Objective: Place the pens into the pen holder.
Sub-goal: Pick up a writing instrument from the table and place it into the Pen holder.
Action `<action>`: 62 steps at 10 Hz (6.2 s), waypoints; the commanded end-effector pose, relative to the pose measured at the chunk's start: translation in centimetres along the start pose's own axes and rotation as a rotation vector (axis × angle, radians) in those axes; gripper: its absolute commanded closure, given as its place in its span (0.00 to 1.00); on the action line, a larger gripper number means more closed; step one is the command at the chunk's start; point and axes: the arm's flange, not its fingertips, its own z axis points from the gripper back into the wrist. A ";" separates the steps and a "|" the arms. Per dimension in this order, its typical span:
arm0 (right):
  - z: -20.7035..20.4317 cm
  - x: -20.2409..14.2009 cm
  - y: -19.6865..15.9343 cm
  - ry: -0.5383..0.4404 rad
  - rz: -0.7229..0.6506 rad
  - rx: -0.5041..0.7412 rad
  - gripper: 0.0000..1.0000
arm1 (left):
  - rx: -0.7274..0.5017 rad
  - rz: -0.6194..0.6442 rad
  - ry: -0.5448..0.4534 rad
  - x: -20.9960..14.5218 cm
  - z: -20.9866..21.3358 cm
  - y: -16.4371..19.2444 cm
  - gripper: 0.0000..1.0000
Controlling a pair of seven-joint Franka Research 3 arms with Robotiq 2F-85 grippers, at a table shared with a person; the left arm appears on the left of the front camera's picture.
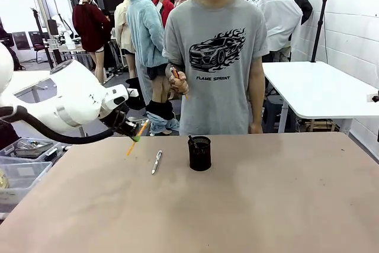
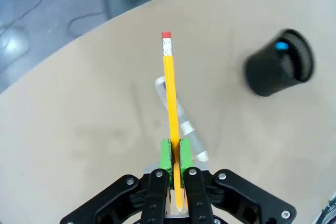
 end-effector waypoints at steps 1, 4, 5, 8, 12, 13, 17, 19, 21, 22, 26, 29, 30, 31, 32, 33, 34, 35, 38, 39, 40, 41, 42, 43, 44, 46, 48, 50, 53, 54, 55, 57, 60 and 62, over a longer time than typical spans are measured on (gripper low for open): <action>-0.1 0.0 -0.1 0.001 0.003 -0.025 0.36 | -0.273 -0.152 -0.088 -3.0 -0.6 3.3 1.00; -0.1 0.0 -0.1 0.001 0.003 -0.025 0.36 | -0.390 -0.311 -0.150 -3.3 -0.5 2.9 1.00; -0.1 0.0 -0.1 0.001 0.003 -0.025 0.36 | -0.461 -0.367 -0.169 -3.8 0.4 3.2 1.00; -0.1 0.0 -0.1 0.001 0.003 -0.025 0.36 | -0.401 -0.472 -0.394 -10.8 12.8 8.4 1.00; -0.1 0.0 -0.1 0.001 0.003 -0.025 0.36 | -0.209 -0.363 -0.648 -20.9 22.4 11.3 1.00; -0.1 0.0 -0.1 0.001 0.003 -0.025 0.36 | -0.222 -0.333 -0.649 -21.0 22.0 11.3 1.00; -0.1 0.0 -0.1 0.001 0.003 -0.025 0.36 | -0.501 -0.460 -0.695 -14.5 17.4 10.9 1.00; -0.1 0.0 -0.1 0.001 0.003 -0.025 0.36 | -0.749 -0.575 -0.650 -9.4 14.6 9.4 1.00; -0.1 0.0 -0.1 0.001 0.003 -0.025 0.36 | -0.876 -0.648 -0.608 -5.5 12.2 6.8 1.00; -0.1 0.0 -0.1 0.001 0.003 -0.025 0.36 | -0.912 -0.653 -0.585 -3.7 11.2 5.3 1.00; -0.1 0.0 -0.1 0.001 0.003 -0.025 0.36 | -0.904 -0.659 -0.765 -4.0 10.0 4.0 1.00; -0.1 0.0 -0.1 0.001 0.003 -0.025 0.36 | -1.082 -0.691 -0.690 -0.4 3.0 2.7 1.00; -0.1 0.0 -0.1 0.001 0.003 -0.025 0.36 | -1.108 -0.701 -0.700 0.7 1.3 2.8 1.00; -0.1 0.0 -0.1 0.001 0.003 -0.025 0.36 | -1.103 -0.705 -0.746 2.1 -0.6 2.9 1.00; -0.1 0.0 -0.1 0.001 0.003 -0.025 0.36 | -1.115 -0.729 -0.748 2.9 -2.6 2.0 1.00; -0.1 0.0 -0.1 0.001 0.003 -0.025 0.36 | -1.124 -0.765 -0.747 3.7 -4.5 1.4 1.00; -0.1 0.0 -0.1 0.001 0.003 -0.025 0.36 | -1.156 -0.775 -0.772 4.3 -6.2 0.8 1.00; -0.1 0.0 -0.1 0.001 0.003 -0.025 0.36 | -1.168 -0.768 -0.785 5.0 -7.6 0.0 1.00; -0.1 0.0 -0.1 0.001 0.003 -0.025 0.36 | -1.185 -0.756 -0.837 6.6 -10.7 -2.7 1.00; -0.1 0.0 -0.1 0.001 0.003 -0.025 0.36 | -1.189 -0.749 -0.846 6.8 -11.5 -3.6 1.00; -0.1 0.0 -0.1 0.001 0.003 -0.025 0.36 | -1.162 -0.768 -0.823 6.9 -12.7 -4.1 1.00; -0.1 0.0 -0.1 0.001 0.003 -0.025 0.36 | -1.141 -0.772 -0.789 7.2 -14.0 -3.9 1.00; -0.1 0.0 -0.1 0.001 0.003 -0.025 0.36 | -1.121 -0.760 -0.779 7.4 -15.0 -3.6 1.00; -0.1 0.0 -0.1 0.001 0.003 -0.025 0.36 | -1.087 -0.759 -0.779 7.3 -15.7 -3.3 1.00; -0.1 0.0 -0.1 0.001 0.003 -0.025 0.36 | -1.067 -0.775 -0.780 7.1 -16.4 -3.1 1.00; -0.1 0.0 -0.1 0.001 0.003 -0.025 0.36 | -1.030 -0.768 -0.756 6.7 -17.4 -2.4 1.00; -0.1 0.0 -0.1 0.001 0.003 -0.025 0.36 | -1.041 -0.765 -0.731 5.7 -17.6 -2.5 1.00; -0.1 0.0 -0.1 0.001 0.003 -0.025 0.36 | -1.044 -0.776 -0.697 4.6 -17.9 -2.7 1.00; -0.1 0.0 -0.1 0.001 0.003 -0.025 0.36 | -1.026 -0.779 -0.746 4.9 -16.4 -1.8 0.58; -0.1 0.0 -0.1 0.001 0.003 -0.025 0.36 | -1.009 -0.783 -0.786 5.3 -15.3 -1.4 0.58; -0.1 0.0 -0.1 0.001 0.003 -0.025 0.36 | -0.990 -0.791 -0.795 5.6 -14.4 -1.2 0.58; -0.1 0.0 -0.1 0.001 0.003 -0.025 0.36 | -0.957 -0.810 -0.839 6.1 -11.8 -1.0 0.58; -0.1 0.0 -0.1 0.001 0.003 -0.025 0.36 | -0.839 -0.844 -0.638 4.7 0.7 0.7 0.58; -0.1 0.0 -0.1 0.001 0.003 -0.025 0.36 | -0.667 -0.712 -0.441 2.2 6.6 2.5 0.58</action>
